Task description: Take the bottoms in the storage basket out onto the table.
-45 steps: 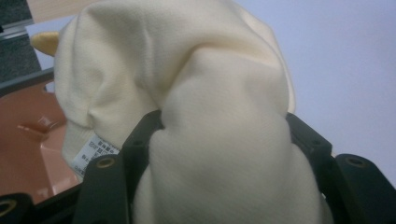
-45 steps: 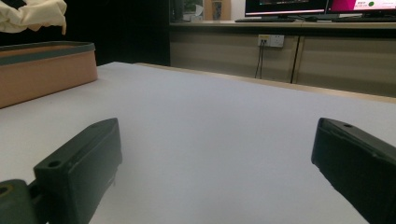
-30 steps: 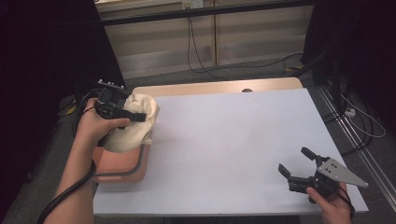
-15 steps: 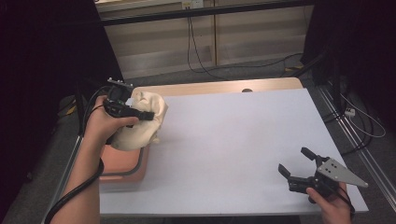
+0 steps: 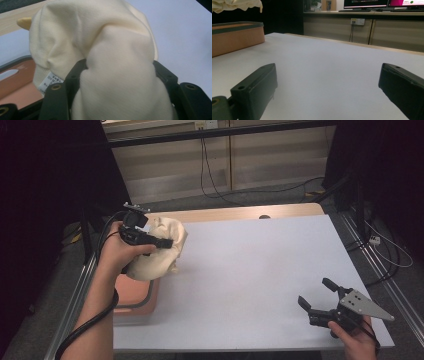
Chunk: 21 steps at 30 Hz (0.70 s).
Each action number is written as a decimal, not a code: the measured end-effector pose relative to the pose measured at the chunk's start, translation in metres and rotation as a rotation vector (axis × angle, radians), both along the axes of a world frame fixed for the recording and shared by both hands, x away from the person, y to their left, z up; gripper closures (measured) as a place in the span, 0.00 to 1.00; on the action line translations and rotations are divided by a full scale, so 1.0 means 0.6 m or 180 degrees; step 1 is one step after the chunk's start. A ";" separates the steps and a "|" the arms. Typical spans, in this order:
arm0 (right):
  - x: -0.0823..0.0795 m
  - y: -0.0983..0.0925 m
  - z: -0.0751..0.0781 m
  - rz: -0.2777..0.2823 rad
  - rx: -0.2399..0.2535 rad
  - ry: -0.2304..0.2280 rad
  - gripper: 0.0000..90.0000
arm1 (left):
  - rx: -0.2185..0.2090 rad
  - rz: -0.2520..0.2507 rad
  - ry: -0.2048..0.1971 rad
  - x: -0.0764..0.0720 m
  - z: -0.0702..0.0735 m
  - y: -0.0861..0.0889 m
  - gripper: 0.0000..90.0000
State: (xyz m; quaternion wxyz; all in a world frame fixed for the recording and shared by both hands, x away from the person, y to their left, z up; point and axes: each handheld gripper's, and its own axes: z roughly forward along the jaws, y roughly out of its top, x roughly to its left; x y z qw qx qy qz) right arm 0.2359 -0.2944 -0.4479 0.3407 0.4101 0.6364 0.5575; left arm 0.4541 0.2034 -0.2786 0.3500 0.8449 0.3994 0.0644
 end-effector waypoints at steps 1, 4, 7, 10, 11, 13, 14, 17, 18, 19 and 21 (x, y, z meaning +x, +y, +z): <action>0.000 0.000 0.000 0.0000 0.0004 -0.0001 0.02 | 0.0006 -0.0009 -0.0011 0.000 0.000 -0.001 0.44; 0.000 0.000 0.000 -0.0003 0.0011 0.0002 0.02 | -0.0004 -0.0030 -0.0010 -0.001 0.000 -0.005 0.44; 0.000 0.000 0.000 0.0005 -0.0004 -0.0004 0.02 | -0.0013 -0.0040 -0.0017 -0.002 -0.001 -0.010 0.44; 0.000 0.001 0.000 0.0006 -0.0008 -0.0003 0.02 | -0.0022 -0.0069 -0.0013 -0.002 -0.002 -0.015 0.44; 0.000 0.001 0.000 0.0008 -0.0012 0.0002 0.02 | -0.0016 -0.0075 -0.0013 -0.003 -0.002 -0.017 0.44; 0.000 0.001 0.000 0.0011 -0.0009 0.0002 0.02 | -0.0032 -0.0089 -0.0006 -0.004 -0.002 -0.021 0.44; 0.000 0.001 0.000 0.0009 -0.0010 0.0000 0.02 | -0.0033 -0.0120 -0.0006 -0.004 -0.003 -0.024 0.44; 0.000 0.001 0.000 0.0008 -0.0009 0.0001 0.02 | -0.0034 -0.0129 0.0004 -0.004 -0.004 -0.029 0.44; 0.000 0.000 0.000 0.0007 -0.0009 0.0003 0.02 | -0.0028 -0.0137 0.0004 -0.004 -0.004 -0.031 0.44; 0.000 0.000 0.000 0.0007 -0.0003 -0.0001 0.02 | -0.0031 -0.0139 0.0003 -0.004 -0.004 -0.032 0.44; 0.000 0.000 0.000 0.0007 -0.0004 -0.0002 0.02 | -0.0047 -0.0160 0.0005 -0.004 -0.005 -0.036 0.44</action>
